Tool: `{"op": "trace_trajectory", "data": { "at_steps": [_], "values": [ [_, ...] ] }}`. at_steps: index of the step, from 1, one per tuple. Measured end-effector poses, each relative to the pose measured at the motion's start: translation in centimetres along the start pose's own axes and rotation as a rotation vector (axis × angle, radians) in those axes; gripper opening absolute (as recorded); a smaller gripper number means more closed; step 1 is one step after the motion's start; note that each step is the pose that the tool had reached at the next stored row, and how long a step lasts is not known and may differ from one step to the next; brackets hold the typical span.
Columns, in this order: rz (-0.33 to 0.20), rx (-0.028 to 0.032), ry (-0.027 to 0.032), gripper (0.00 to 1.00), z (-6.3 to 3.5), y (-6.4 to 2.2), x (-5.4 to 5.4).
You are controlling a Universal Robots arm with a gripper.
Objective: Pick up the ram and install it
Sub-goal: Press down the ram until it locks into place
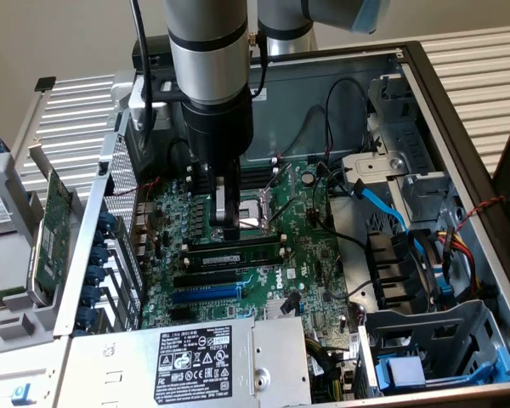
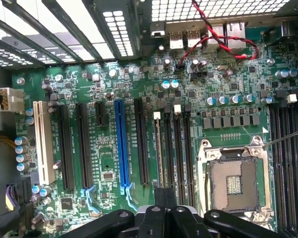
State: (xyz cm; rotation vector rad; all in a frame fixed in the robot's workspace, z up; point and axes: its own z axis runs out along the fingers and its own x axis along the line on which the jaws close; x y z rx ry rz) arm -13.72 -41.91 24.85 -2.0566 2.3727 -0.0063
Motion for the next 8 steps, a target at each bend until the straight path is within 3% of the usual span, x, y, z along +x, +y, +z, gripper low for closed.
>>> {"op": "trace_trajectory", "data": {
  "at_steps": [8],
  "values": [
    [0.118,-0.0001,0.0004,0.11,0.0,0.0,0.0]
  ]
}}
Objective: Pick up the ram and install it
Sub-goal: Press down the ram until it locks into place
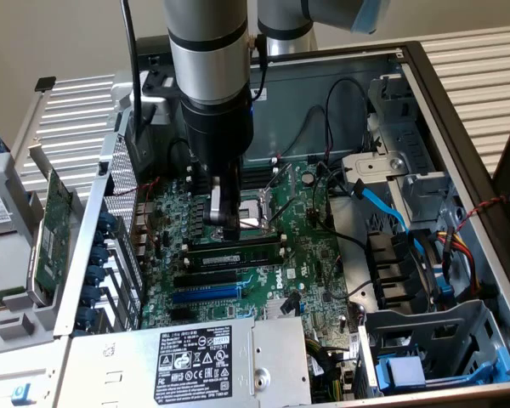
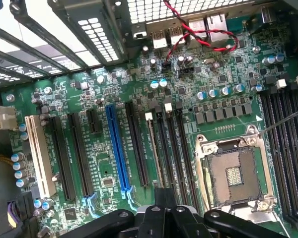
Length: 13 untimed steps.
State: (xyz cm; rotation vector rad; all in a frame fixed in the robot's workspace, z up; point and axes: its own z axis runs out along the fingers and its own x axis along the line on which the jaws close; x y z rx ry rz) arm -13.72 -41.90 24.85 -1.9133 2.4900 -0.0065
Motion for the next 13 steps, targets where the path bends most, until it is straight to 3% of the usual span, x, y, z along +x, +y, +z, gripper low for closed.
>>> {"op": "trace_trajectory", "data": {
  "at_steps": [13],
  "values": [
    [0.194,-0.0002,0.0008,0.11,0.0,0.0,0.0]
  ]
}}
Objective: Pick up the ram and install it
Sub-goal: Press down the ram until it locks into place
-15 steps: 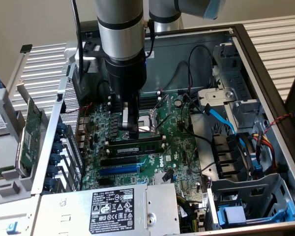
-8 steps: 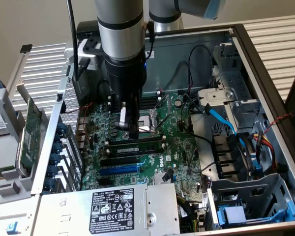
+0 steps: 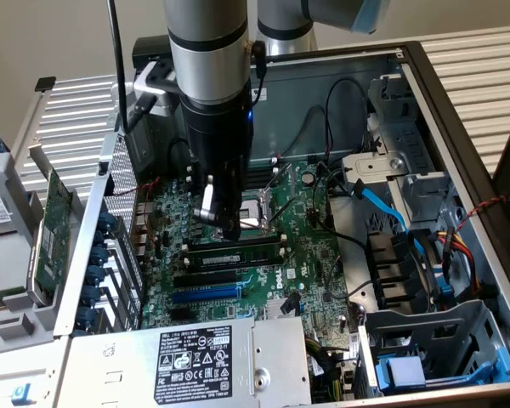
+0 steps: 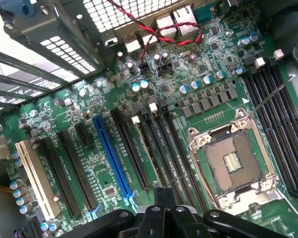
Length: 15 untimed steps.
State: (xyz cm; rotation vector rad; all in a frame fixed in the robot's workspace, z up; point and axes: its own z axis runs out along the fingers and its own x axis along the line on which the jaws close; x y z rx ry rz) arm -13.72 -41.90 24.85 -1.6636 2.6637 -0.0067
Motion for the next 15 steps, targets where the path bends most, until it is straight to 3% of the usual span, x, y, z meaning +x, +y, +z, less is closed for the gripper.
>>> {"op": "trace_trajectory", "data": {
  "at_steps": [15],
  "values": [
    [0.226,-0.0003,0.001,0.11,0.0,0.0,0.0]
  ]
}}
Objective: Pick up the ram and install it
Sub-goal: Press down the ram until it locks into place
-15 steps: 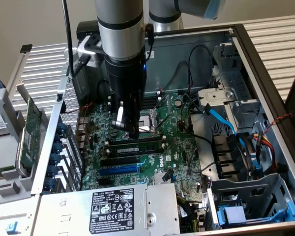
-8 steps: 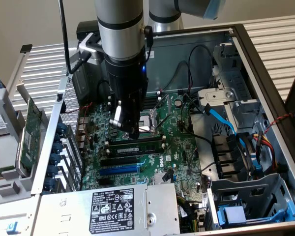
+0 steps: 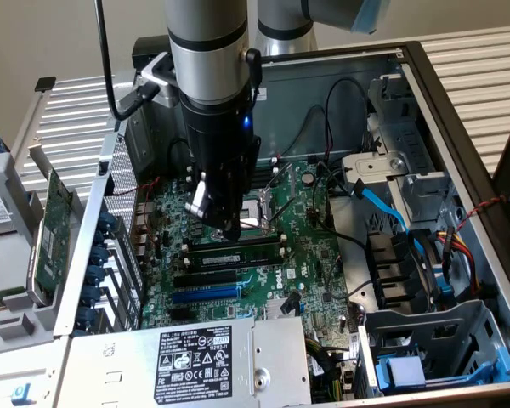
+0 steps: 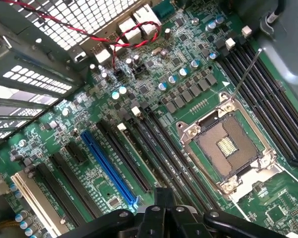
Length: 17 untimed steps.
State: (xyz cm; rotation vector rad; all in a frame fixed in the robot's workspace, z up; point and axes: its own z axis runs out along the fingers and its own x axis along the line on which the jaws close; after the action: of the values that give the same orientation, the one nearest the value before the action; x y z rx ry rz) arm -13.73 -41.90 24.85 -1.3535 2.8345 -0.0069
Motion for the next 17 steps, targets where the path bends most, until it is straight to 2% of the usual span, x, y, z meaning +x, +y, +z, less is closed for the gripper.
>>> {"op": "trace_trajectory", "data": {
  "at_steps": [17],
  "values": [
    [0.257,-0.0004,0.0011,0.11,0.0,0.0,0.0]
  ]
}}
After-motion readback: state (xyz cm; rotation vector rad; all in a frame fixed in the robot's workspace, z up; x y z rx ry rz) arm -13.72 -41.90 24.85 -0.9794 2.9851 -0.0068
